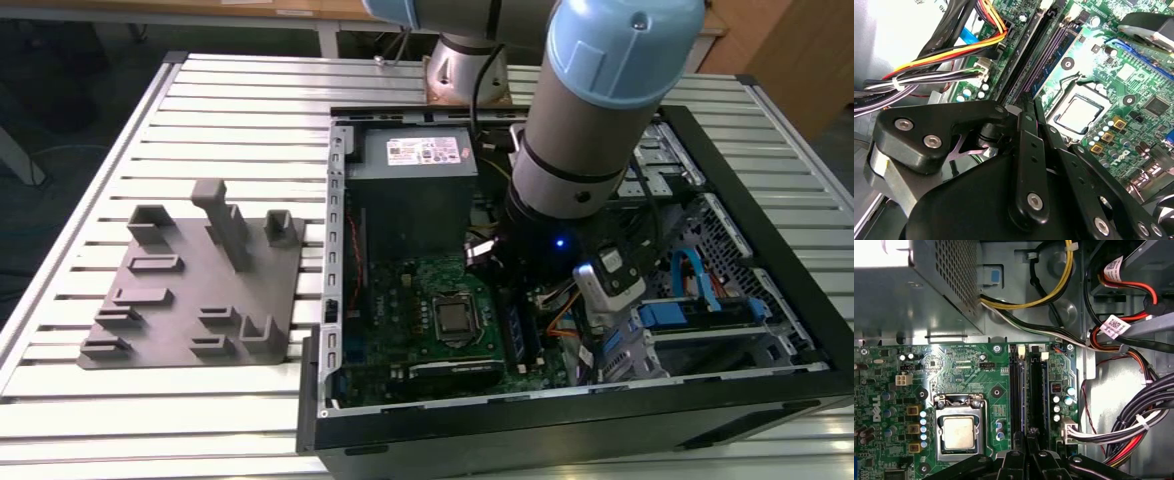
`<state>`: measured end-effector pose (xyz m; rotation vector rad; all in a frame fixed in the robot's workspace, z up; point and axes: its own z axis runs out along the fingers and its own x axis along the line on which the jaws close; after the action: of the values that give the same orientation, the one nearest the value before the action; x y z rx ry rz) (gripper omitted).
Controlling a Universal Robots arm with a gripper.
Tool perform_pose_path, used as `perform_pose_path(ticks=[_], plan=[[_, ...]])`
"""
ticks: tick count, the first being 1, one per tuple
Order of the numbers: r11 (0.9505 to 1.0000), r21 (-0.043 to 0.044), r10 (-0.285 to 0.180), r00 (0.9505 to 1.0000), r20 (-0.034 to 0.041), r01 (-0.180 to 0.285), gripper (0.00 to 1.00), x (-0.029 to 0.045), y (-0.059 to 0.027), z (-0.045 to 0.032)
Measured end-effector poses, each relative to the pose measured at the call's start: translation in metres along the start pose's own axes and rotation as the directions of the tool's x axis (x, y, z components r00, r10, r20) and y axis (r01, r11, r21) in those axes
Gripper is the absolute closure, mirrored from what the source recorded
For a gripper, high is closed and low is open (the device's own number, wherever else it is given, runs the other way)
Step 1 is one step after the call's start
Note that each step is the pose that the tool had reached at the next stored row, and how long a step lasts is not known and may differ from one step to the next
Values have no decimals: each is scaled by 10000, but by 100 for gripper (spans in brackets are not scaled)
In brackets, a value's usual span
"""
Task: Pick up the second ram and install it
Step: 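Insert the second ram into the second slot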
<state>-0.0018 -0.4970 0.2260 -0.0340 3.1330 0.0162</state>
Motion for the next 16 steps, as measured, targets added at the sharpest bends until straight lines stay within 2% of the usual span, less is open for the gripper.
perform_pose_path(ticks=[16], plan=[[10000,8,-2,10000,-1,2,87,0,21,28]])
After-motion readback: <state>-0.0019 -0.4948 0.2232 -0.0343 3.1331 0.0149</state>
